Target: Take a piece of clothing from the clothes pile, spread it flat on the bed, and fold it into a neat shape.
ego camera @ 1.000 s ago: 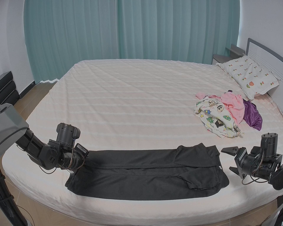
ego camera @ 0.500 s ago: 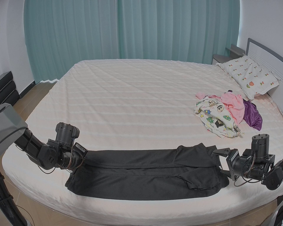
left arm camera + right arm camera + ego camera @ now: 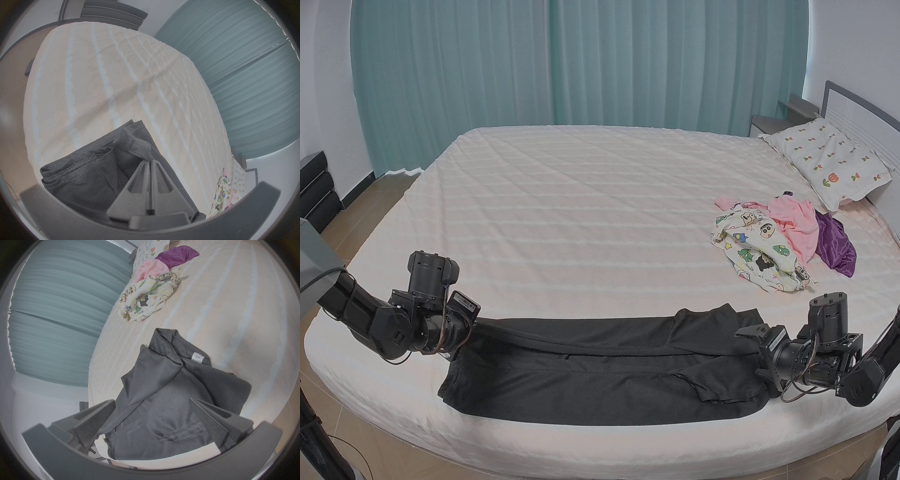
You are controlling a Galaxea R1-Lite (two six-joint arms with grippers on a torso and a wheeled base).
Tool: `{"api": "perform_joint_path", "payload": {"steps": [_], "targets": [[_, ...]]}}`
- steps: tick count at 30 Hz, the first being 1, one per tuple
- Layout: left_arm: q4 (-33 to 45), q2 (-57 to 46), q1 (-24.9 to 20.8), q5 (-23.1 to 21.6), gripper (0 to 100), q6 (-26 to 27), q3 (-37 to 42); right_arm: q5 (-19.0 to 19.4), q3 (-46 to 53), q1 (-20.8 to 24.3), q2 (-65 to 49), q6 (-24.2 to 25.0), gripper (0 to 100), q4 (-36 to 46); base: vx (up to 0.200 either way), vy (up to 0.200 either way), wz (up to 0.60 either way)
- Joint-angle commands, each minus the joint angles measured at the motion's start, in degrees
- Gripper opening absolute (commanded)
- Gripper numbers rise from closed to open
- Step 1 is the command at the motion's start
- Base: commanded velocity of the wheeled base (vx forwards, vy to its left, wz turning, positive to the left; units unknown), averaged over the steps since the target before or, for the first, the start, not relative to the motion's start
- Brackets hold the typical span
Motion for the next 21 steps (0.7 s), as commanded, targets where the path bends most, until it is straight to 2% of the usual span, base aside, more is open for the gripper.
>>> {"api": "perform_joint_path", "payload": {"steps": [1,6,8,10,21], "targets": [[-0.08,-0.55,0.06,-0.02,0,-0.02,0.1,-0.18,-1.44,0.44,3.42,0.04,100,-0.02,0.0,0.0,0.0],[-0.08,-0.55,0.06,-0.02,0,-0.1,0.1,-1.59,-3.82,0.53,5.62,0.04,100,-0.02,0.0,0.0,0.0],[-0.08,-0.55,0.06,-0.02,0,-0.1,0.1,-4.31,-5.66,0.62,7.2,-0.14,100,-0.02,0.0,0.0,0.0],[-0.16,-0.55,0.06,-0.02,0,-0.1,0.1,-5.37,-6.37,0.97,7.82,-0.31,100,-0.02,0.0,0.0,0.0],[-0.16,-0.9,0.41,-0.11,0,-0.1,0.1,-5.81,-8.83,0.62,11.86,-0.58,100,0.07,0.0,0.0,0.0]]}}
